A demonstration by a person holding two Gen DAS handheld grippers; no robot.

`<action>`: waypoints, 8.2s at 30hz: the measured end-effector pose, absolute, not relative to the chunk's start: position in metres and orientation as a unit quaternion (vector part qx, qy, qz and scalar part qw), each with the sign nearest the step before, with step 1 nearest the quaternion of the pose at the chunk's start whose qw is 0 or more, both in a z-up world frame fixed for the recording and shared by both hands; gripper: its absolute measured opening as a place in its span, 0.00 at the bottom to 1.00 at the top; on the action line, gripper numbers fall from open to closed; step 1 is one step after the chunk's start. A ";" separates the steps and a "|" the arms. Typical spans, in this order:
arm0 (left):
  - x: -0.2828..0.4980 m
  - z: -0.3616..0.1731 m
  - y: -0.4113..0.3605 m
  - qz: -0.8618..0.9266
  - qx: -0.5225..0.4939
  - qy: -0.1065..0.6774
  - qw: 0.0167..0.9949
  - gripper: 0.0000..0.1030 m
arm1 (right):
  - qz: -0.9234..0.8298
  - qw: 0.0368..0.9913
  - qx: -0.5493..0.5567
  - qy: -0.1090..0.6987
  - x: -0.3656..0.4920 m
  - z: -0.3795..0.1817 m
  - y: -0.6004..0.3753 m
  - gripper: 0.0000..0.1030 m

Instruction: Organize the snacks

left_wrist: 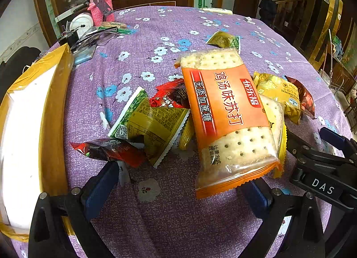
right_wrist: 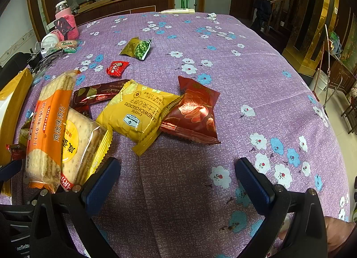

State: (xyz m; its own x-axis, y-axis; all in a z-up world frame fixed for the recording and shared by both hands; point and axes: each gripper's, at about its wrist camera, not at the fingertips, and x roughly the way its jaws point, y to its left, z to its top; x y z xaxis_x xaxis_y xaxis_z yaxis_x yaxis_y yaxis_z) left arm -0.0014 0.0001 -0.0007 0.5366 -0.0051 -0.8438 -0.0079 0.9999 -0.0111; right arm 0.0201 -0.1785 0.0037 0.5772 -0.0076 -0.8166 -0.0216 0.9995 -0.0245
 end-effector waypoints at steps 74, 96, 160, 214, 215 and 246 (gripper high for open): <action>0.040 0.057 0.012 -0.059 -0.078 0.474 0.875 0.82 | 0.036 0.929 0.064 0.362 -0.004 0.046 -0.218 0.93; 0.049 0.044 0.004 -0.094 -0.075 0.466 0.877 0.57 | 0.105 0.928 0.075 0.350 -0.009 0.053 -0.208 0.85; -0.020 0.111 0.284 0.138 -0.108 0.369 0.913 0.58 | 0.382 0.810 -0.067 0.439 0.033 0.123 0.052 0.69; 0.056 0.027 0.316 0.220 -0.087 0.439 0.867 0.68 | 0.323 0.799 -0.088 0.499 0.124 0.042 0.218 0.69; 0.055 0.029 0.315 0.219 -0.086 0.437 0.868 0.68 | 0.325 0.800 -0.086 0.497 0.124 0.044 0.217 0.69; -0.065 0.110 0.143 0.258 0.095 0.230 0.934 0.85 | 0.350 0.852 -0.020 0.388 -0.010 0.091 -0.039 0.70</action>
